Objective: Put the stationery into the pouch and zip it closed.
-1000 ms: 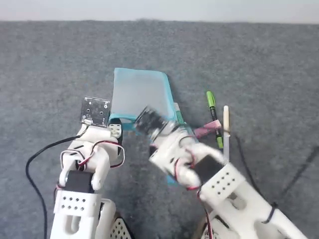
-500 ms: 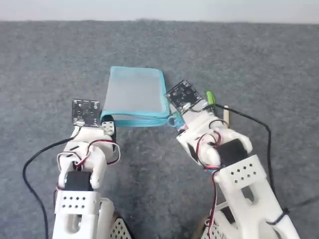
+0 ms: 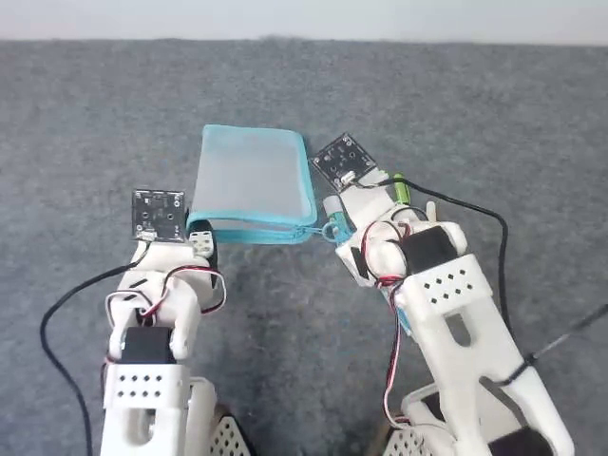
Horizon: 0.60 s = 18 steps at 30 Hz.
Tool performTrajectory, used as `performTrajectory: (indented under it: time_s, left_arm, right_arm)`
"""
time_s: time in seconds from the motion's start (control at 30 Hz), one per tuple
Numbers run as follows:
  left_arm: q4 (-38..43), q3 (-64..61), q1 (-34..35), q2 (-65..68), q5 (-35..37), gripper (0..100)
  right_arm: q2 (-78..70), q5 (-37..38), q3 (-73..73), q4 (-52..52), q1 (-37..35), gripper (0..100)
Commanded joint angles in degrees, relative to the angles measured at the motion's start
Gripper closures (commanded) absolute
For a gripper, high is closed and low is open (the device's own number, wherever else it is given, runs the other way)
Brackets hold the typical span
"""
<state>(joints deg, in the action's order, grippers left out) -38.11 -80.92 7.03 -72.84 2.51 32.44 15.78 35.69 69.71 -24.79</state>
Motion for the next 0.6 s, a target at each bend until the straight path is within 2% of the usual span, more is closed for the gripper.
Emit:
performTrajectory:
  time_s: [0.0, 0.13, 0.3, 0.57]
  left_arm:
    - [2.3, 0.1, 1.6, -0.1, 0.5, 99]
    - [4.3, -0.2, 4.7, 0.1, 0.5, 99]
    - [7.1, -1.9, 7.1, -0.1, 0.5, 99]
    - [6.9, -2.1, 7.1, -0.1, 0.5, 99]
  right_arm:
    - [3.1, 3.5, -3.7, 8.2, 1.9, 86.0]
    - [5.7, 9.0, -3.4, 15.9, 2.8, 74.1]
    - [5.9, 8.8, -3.4, 15.2, 8.9, 72.4]
    - [-9.5, -1.2, -3.4, 7.3, 18.1, 73.7]
